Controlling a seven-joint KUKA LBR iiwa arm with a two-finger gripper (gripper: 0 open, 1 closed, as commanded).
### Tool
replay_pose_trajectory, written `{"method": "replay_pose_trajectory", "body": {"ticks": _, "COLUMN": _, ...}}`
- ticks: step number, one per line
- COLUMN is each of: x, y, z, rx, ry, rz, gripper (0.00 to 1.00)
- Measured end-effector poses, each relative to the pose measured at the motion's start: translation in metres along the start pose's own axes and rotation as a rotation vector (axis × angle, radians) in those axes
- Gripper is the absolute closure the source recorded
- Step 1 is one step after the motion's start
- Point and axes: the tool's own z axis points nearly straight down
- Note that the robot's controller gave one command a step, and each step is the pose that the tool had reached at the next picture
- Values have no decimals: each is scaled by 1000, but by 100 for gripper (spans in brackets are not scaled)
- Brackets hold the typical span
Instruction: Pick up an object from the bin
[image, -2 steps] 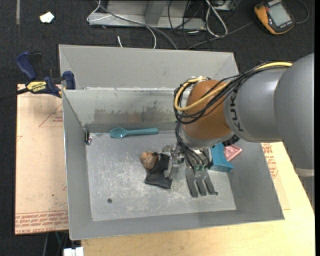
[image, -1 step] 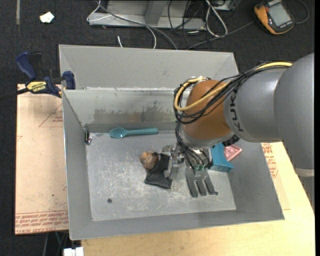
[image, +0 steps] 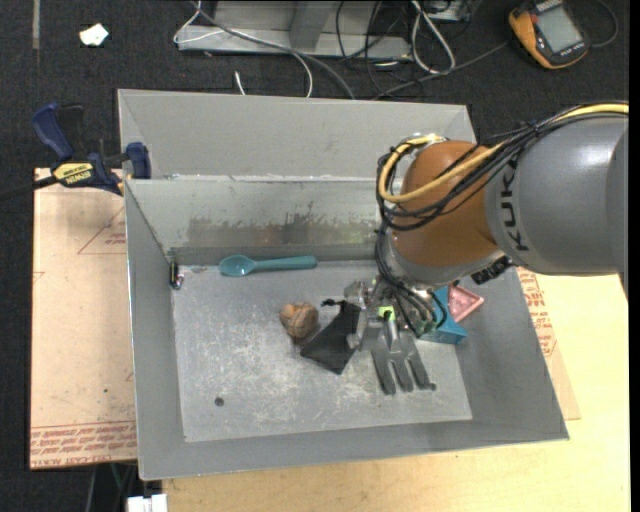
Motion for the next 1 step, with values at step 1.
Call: {"method": "replay_pose_trajectory", "body": {"ticks": 1, "x": -14, "y": 8, "z": -77, "rx": 0, "ry": -3, "rz": -30, "gripper": 100}}
